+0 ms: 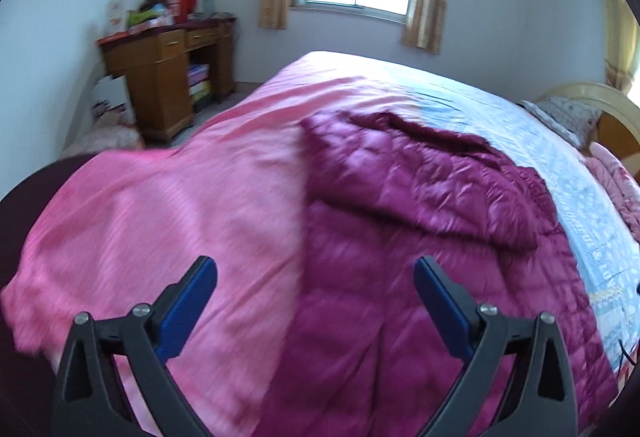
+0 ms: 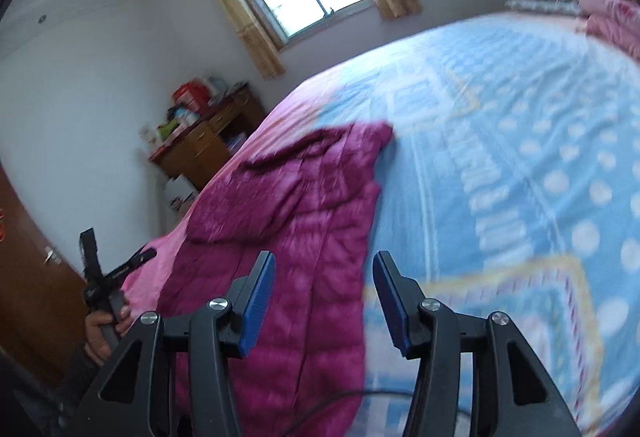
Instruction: Fold large clothes
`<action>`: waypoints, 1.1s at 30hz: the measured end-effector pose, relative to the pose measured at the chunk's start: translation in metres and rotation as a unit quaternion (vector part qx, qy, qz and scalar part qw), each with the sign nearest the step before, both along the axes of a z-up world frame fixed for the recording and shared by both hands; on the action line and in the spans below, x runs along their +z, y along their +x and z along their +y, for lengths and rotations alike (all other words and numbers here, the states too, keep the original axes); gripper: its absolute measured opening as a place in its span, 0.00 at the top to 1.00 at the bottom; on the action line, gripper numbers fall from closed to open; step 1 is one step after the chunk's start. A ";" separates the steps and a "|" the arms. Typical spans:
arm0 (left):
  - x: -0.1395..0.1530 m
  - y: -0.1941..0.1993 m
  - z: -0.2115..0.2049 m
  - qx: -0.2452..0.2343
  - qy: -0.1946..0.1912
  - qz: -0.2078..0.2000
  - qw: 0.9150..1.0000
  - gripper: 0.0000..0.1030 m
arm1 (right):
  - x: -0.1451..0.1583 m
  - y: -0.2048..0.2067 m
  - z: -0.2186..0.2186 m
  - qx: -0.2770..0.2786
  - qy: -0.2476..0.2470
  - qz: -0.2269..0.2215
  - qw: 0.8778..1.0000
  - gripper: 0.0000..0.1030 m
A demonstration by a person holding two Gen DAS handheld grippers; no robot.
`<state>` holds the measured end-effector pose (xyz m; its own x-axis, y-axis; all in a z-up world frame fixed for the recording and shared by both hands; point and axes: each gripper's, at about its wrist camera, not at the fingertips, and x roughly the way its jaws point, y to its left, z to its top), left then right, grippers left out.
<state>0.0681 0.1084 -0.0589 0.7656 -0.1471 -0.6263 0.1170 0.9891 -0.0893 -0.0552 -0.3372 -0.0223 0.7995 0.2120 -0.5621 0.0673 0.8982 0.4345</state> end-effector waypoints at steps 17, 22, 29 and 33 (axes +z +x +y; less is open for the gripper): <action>-0.012 -0.080 0.032 -0.033 0.022 -0.014 0.999 0.02 | 0.024 -0.077 0.045 0.090 -0.030 0.009 0.995 0.27; -0.004 -0.082 0.051 -0.006 0.020 -0.034 0.999 0.02 | -0.071 -0.034 0.045 0.059 0.026 0.130 0.989 0.27; -0.006 -0.071 0.080 0.027 -0.044 -0.022 0.998 0.02 | -0.102 -0.008 0.070 0.112 0.047 0.173 0.977 0.27; -0.005 -0.071 0.087 0.035 -0.043 -0.027 0.998 0.02 | -0.110 -0.005 0.068 0.130 0.083 0.199 0.968 0.82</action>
<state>-0.0030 0.1952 -0.0640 0.8085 -0.1426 -0.5709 0.0544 0.9842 -0.1688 -0.0604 -0.2697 -0.1324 0.4344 0.4905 -0.7554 0.0404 0.8273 0.5603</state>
